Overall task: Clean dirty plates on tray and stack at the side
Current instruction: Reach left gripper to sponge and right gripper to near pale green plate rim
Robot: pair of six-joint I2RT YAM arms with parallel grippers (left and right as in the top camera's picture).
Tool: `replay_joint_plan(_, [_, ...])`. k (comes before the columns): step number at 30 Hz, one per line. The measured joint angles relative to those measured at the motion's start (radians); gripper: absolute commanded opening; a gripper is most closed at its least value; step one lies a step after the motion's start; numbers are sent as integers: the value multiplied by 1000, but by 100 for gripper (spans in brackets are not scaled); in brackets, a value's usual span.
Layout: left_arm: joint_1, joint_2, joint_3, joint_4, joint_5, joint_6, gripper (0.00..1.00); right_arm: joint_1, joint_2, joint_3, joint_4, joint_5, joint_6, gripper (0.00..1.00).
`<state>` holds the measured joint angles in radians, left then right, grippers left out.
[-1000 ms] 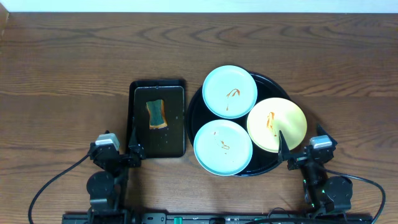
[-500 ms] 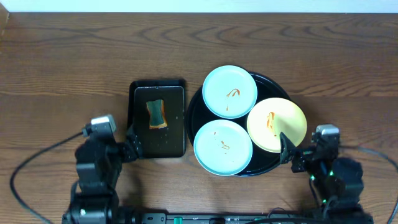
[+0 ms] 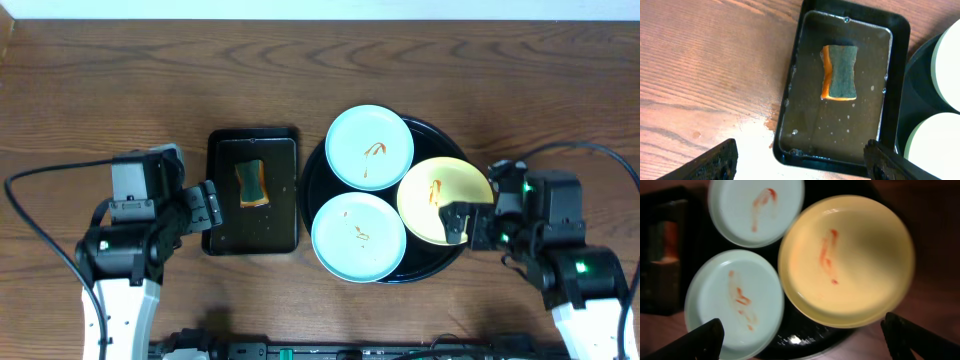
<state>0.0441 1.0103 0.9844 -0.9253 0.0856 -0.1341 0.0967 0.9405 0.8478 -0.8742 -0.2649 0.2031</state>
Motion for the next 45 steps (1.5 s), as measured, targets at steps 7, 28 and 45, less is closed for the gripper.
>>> replay_joint_plan(7, [0,19,0,35,88,0,81,17,110,4,48,-76,10,93])
replay_joint_plan(28, [-191,396,0,370,12,-3,95,233,513,7,34,-84,246,75])
replay_joint_plan(45, [-232,702,0,436,-64,-119,70,234,607,7,95,-84,280,67])
